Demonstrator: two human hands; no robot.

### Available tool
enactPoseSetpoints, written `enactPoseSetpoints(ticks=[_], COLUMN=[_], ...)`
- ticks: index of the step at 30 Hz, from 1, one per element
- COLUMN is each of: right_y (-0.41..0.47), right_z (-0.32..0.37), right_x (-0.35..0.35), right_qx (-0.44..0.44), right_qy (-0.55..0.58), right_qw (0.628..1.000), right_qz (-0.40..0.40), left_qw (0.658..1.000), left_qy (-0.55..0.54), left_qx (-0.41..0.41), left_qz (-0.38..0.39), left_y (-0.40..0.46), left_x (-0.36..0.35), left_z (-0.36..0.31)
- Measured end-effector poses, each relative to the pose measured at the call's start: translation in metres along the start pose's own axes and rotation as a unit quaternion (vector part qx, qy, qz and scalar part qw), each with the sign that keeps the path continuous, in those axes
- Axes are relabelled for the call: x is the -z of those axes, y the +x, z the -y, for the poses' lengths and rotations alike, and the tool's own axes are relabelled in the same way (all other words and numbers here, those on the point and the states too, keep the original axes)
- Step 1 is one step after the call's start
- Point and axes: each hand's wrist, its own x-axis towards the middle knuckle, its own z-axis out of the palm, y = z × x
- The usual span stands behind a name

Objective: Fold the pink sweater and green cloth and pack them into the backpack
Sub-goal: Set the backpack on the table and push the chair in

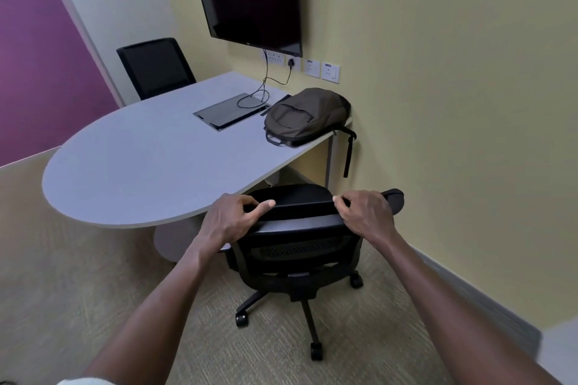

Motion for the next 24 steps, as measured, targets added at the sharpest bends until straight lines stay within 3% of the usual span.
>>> enactPoseSetpoints(ticks=[7,17,24], right_y=[0.067,0.150,0.210], right_z=[-0.018,-0.040,-0.064], right_x=[-0.017,-0.035,-0.051], right_qx=[0.006,0.023,0.058], right_qy=[-0.006,-0.014,-0.008], right_qw=[1.000,0.998,0.998], right_qz=[0.020,0.048,0.038], left_qw=[1.000,0.998,0.997], left_qy=[-0.011,-0.043,-0.010], left_qx=[-0.010,0.021,0.041], left_qz=[0.013,-0.052,-0.061], left_y=[0.050,0.109,0.149], left_x=[-0.011,-0.022,-0.039], left_z=[0.004,0.002,-0.004])
